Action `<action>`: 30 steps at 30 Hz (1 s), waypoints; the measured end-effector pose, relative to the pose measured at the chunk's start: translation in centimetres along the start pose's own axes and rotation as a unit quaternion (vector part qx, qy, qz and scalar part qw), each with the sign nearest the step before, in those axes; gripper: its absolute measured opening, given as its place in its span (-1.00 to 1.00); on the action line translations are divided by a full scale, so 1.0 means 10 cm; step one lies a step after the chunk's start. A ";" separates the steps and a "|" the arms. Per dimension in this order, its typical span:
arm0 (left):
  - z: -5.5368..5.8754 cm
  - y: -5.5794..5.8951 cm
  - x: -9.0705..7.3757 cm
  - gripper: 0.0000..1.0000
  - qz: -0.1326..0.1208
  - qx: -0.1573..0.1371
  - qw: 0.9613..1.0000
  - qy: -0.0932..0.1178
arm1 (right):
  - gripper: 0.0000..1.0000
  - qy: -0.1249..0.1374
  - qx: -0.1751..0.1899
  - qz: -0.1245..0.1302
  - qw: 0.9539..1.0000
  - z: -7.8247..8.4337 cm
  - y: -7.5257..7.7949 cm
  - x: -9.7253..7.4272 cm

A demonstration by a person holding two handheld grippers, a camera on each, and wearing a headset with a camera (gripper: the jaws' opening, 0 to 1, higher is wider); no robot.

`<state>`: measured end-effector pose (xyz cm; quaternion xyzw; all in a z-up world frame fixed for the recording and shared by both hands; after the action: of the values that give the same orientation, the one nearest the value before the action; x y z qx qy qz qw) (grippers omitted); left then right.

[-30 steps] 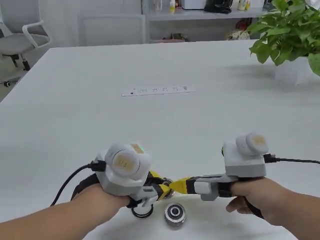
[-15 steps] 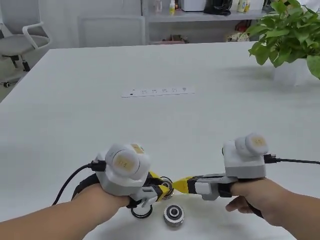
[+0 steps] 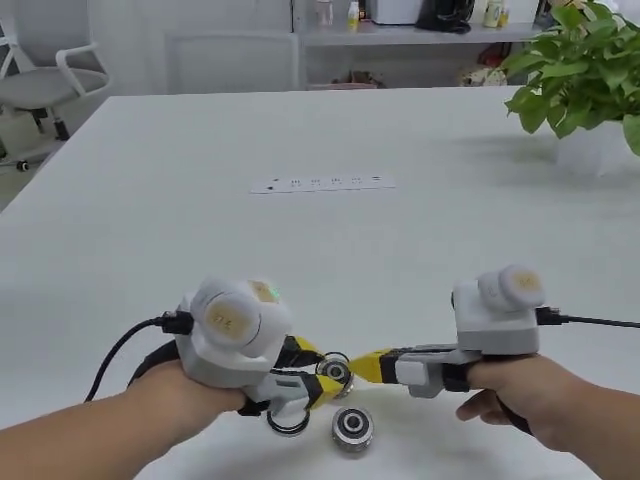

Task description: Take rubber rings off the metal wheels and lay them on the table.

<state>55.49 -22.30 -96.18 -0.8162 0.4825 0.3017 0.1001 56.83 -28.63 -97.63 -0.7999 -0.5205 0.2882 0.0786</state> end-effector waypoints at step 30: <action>0.07 0.02 -0.85 0.15 -0.005 -0.017 0.999 0.046 | -1.00 -0.035 -0.019 -0.054 0.998 -0.14 -0.39 0.19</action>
<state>52.08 -15.88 -91.75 -0.8335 0.4770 0.2712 0.0652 55.04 -25.00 -95.56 -0.7616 -0.5706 0.3013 0.0603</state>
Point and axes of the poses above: the centre of the closed fingertips' face, and the gripper's own axes: x roughly forward along the fingers, y roughly to its right, z roughly out of its underside, the point moved 3 cm from there along -x, roughly backward along the fingers, and after that the axes turned 10 degrees about -x, right-handed, at the moved point
